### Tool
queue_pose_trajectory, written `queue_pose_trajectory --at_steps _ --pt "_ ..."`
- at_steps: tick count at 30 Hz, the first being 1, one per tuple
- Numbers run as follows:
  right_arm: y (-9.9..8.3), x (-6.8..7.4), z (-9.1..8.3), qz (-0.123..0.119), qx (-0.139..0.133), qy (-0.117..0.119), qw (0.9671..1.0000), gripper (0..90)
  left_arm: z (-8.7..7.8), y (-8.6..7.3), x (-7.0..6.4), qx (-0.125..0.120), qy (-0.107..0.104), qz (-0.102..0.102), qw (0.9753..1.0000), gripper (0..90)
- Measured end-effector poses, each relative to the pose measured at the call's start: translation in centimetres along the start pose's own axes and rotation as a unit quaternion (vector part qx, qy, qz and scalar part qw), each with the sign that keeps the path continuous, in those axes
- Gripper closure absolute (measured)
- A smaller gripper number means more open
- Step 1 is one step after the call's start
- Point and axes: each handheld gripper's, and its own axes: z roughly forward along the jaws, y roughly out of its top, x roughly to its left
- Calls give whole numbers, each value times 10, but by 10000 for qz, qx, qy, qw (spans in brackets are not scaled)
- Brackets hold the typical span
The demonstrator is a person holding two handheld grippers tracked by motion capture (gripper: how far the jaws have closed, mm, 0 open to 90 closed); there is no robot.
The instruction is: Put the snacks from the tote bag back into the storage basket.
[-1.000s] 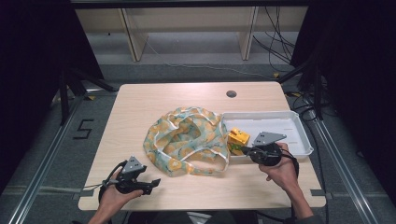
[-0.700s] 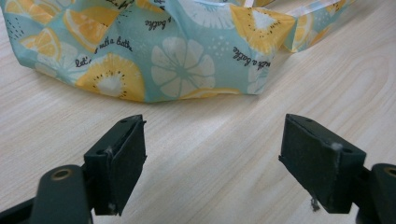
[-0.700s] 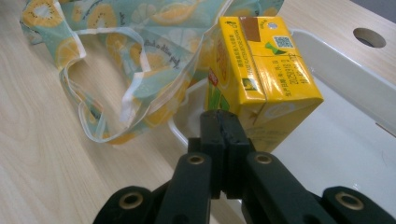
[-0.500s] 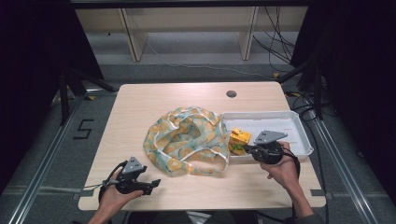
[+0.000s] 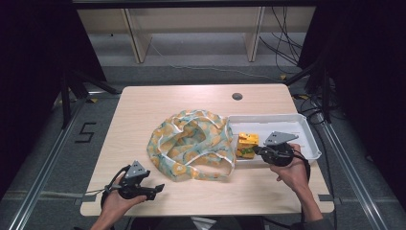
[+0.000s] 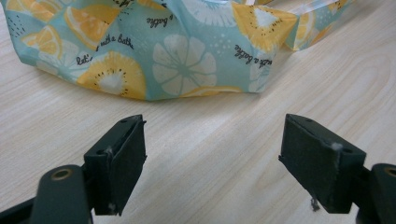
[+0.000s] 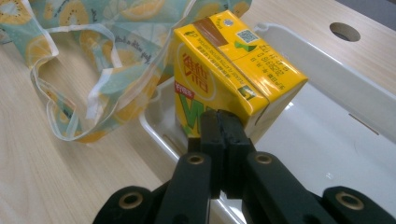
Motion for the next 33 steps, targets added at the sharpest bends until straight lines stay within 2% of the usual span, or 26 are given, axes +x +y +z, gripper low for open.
queue_pose_trajectory --at_steps 1,3,4,6,9,16,18,19,20,21,22,24,25,27,29,30,31,32,33 --pt "0 0 0 58 59 76 9999 900 0 0 0 0 -3 -2 10000 219" --pt "-1 -1 0 39 -8 -51 10000 900 0 0 0 3 6 13 10000 219" --pt "-1 -1 0 91 38 -14 10000 900 0 0 0 16 7 17 10000 219" --pt "-1 -4 0 -4 -20 -66 10000 900 0 0 0 12 7 10 10000 219" --pt "-2 -3 -2 140 -22 -16 9999 898 0 0 1 -1 17 85 10000 219" --pt "3 10 -4 69 -135 123 9998 846 -1 1 2 0 29 85 10000 219" --pt "4 13 -4 100 -189 261 9994 816 -1 0 1 -6 25 17 10000 219" --pt "4 14 -4 78 -239 230 9994 797 -2 0 2 4 27 56 10000 219" --pt "5 15 -4 134 -240 273 9992 774 -1 0 1 -79 24 -1 10000 219" --pt "5 17 -5 178 -235 272 9992 757 -2 1 2 -21 32 86 10000 220" --pt "5 18 -5 230 -241 298 9990 736 0 0 1 -135 28 -51 9999 219" --pt "4 19 -3 229 -303 269 9989 701 0 1 1 -97 42 -30 9999 219" --pt "4 20 -3 269 -280 323 9987 681 1 0 0 -153 62 -112 9998 219" --pt "4 24 -2 450 -274 351 9980 631 -1 1 1 -11 42 -5 10000 219" --pt "3 30 -3 584 -225 395 9973 590 0 1 0 -59 38 3 10000 219" --pt "3 30 -3 467 -260 324 9980 567 0 2 0 -75 54 -11 10000 219" --pt "3 32 -1 459 -305 274 9981 550 -1 2 1 -14 42 63 10000 219" --pt "3 33 -1 440 -312 288 9981 533 0 1 0 -54 43 14 10000 219" --pt "2 36 -1 645 -287 294 9971 518 1 1 1 -52 46 10 10000 219"
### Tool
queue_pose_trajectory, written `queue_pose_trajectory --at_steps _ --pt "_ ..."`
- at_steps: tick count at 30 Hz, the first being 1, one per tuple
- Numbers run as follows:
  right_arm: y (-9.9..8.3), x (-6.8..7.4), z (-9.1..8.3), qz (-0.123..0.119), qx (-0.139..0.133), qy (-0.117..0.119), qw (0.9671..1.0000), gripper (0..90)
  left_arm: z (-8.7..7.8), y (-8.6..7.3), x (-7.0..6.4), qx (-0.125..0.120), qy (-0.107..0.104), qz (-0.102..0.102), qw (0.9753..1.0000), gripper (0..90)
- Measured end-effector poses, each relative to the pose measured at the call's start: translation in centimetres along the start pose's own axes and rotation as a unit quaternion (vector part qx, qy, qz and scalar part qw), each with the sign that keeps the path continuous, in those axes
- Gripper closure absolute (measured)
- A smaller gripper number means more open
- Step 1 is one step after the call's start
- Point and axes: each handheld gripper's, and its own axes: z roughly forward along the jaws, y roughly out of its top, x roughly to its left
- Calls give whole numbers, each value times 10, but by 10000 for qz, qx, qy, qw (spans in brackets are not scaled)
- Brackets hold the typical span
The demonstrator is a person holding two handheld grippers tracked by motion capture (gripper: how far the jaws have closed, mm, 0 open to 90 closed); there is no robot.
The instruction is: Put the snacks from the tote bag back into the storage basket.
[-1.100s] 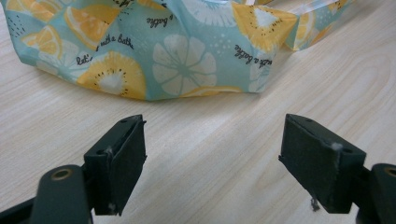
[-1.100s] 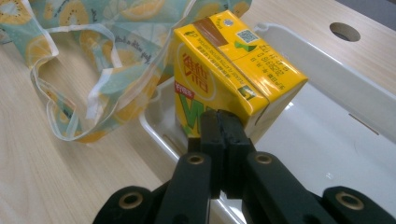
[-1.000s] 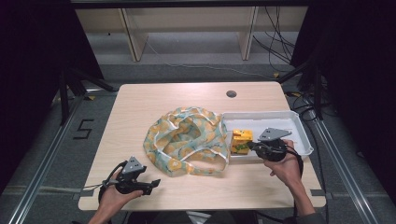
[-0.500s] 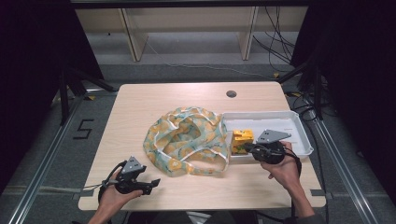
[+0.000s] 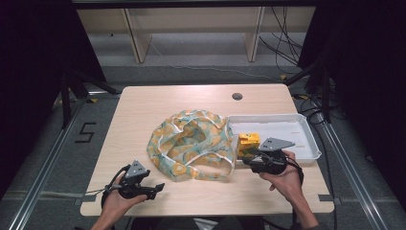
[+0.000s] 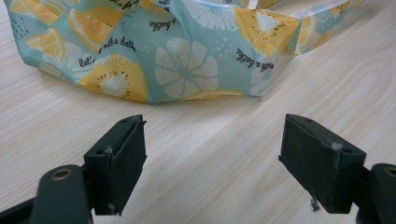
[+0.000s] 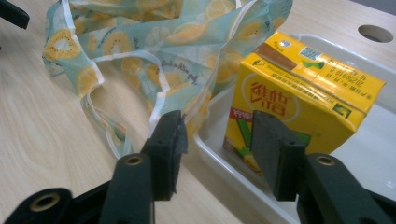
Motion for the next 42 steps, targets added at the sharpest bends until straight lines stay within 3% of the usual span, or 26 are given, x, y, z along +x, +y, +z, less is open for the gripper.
queue_pose_trajectory --at_steps 2,7,9,15,17,19,20,21,22,23,27,28,29,30,34,36,38,40,42 --pt "-2 -1 1 -132 -19 -34 9999 490 0 0 1 49 -5 21 10000 219" --pt "-7 1 5 13 61 -69 10000 433 0 0 0 40 -16 64 10000 219" --pt "-9 1 6 -48 7 -98 9999 422 0 -1 -2 34 -19 -53 10000 219" --pt "-10 5 5 -17 10 -60 10000 380 -2 -1 -2 -17 -18 -18 10000 219" --pt "-12 7 4 27 1 -106 9999 376 -2 -1 -2 15 -25 81 10000 219" --pt "-14 7 4 33 -47 -110 9999 366 -1 -1 -4 22 -7 1 10000 219" --pt "-15 10 3 177 59 -85 9998 363 -1 -1 -4 -20 -27 35 10000 219" --pt "-16 8 3 33 11 -82 10000 362 -1 0 -4 16 -12 41 10000 219" --pt "-18 10 3 170 47 -98 9998 360 -1 -1 -4 10 -31 39 10000 219" --pt "-18 9 3 66 43 -101 9999 359 -2 -1 -4 44 -33 121 9999 219" --pt "-23 11 1 116 94 -142 9998 342 -3 -2 -5 -17 -33 52 10000 219" --pt "-25 14 0 296 187 -97 9993 342 -2 -2 -7 -73 -16 -88 9999 219" --pt "-27 14 0 249 148 -126 9995 339 -2 -3 -8 -115 0 -91 9999 219" --pt "-28 13 0 124 110 -128 9998 334 -3 -2 -6 -37 -34 96 9999 219" --pt "-35 19 0 99 223 -86 9997 313 -2 -3 -9 -81 -75 -43 9999 219" --pt "-38 22 0 50 269 -29 9996 304 -3 -3 -8 -30 -76 89 9999 219" --pt "-39 26 0 52 356 67 9993 296 -3 -4 -10 -40 -76 -26 10000 219" --pt "-41 28 0 19 395 123 9991 280 -5 -4 -10 25 -85 143 9999 218" --pt "-43 31 0 40 433 138 9990 275 -5 -4 -10 21 -84 142 9999 217"
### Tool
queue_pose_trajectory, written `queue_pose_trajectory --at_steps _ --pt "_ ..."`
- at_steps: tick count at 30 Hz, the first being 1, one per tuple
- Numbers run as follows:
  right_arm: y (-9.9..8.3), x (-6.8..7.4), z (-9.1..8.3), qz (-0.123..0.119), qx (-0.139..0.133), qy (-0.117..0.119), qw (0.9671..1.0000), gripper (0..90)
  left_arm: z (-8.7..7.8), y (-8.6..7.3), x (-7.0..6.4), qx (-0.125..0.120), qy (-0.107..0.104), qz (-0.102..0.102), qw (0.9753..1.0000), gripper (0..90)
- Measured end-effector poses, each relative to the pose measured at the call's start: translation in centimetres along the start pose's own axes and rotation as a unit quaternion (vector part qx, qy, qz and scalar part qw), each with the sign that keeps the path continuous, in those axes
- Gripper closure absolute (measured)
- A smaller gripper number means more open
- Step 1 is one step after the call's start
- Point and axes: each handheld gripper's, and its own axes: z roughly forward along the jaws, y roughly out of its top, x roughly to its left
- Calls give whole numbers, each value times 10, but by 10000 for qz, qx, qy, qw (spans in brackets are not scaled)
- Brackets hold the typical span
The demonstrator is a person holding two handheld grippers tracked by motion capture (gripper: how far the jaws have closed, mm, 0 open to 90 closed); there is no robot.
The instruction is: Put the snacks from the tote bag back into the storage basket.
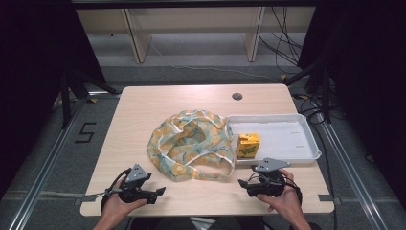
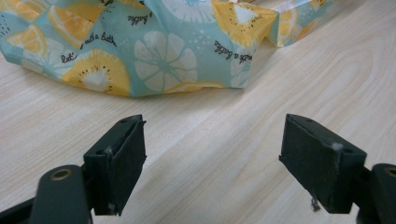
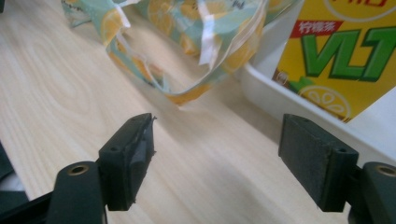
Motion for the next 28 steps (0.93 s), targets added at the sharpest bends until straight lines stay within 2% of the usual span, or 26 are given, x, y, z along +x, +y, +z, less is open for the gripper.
queue_pose_trajectory --at_steps 1,2,3,4,6,7,11,14,16,17,19,20,24,27,28 --pt "-1 1 0 -58 6 16 10000 269 1 -1 -2 -34 -21 -141 9999 217" --pt "-2 3 -1 16 4 -6 10000 262 2 -1 -4 -91 -8 -176 9998 214" --pt "-3 3 0 -49 49 46 10000 255 1 -1 -3 -27 -25 -53 10000 211" --pt "-5 3 1 -92 26 12 10000 250 0 -1 -3 29 -32 -43 10000 211" --pt "-8 5 0 -63 130 24 9999 240 1 -1 -4 -22 -36 5 10000 211" --pt "-9 6 0 -5 172 22 9998 237 2 -1 -6 -33 -40 -97 9999 211" --pt "-13 8 -1 -92 282 -55 9995 229 2 -2 -6 -31 -34 -99 9999 208" --pt "-16 8 0 -82 349 -18 9994 222 1 -1 -4 -2 -17 23 10000 206" --pt "-18 8 0 -95 404 -29 9991 214 1 -1 -5 -31 -16 -5 10000 205" --pt "-18 10 -1 39 495 -62 9987 214 2 -2 -6 -30 -21 -84 10000 204" --pt "-20 10 -2 36 490 -87 9988 213 2 -2 -6 -29 -21 -86 10000 204" --pt "-21 10 -2 56 513 -70 9986 213 1 -1 -4 4 -13 40 10000 204" --pt "-22 9 -3 42 536 -135 9985 210 1 -1 -4 12 -9 42 10000 203" --pt "-22 9 -3 75 566 -98 9983 210 1 -1 -3 27 0 59 10000 203" --pt "-22 9 -4 146 595 -87 9981 208 1 -1 -3 41 9 62 10000 203"
